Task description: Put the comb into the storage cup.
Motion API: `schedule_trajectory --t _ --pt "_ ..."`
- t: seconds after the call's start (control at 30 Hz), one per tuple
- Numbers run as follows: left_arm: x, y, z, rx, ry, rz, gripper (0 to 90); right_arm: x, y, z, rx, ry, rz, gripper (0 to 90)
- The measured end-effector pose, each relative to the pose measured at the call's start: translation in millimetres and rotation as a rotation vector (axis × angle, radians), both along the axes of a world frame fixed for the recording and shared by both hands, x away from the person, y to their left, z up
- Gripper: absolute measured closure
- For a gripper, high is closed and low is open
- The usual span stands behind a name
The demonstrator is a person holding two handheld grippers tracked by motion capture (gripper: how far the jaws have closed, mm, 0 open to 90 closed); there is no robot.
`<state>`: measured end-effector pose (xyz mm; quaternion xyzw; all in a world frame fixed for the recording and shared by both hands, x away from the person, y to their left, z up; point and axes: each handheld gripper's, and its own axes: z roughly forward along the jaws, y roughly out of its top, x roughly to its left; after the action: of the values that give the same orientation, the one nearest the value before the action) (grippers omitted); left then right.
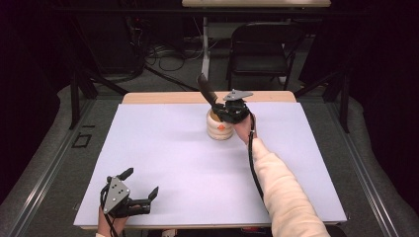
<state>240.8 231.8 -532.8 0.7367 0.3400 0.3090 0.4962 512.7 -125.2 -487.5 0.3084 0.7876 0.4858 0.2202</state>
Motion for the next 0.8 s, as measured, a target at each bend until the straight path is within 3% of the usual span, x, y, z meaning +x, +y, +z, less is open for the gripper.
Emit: schedule_trajectory --t 0.8 --pt "-0.2 -0.1 0.2 0.004 0.003 0.001 0.1 1.4 0.8 -5.5 -0.045 0.042 0.010 71.9"
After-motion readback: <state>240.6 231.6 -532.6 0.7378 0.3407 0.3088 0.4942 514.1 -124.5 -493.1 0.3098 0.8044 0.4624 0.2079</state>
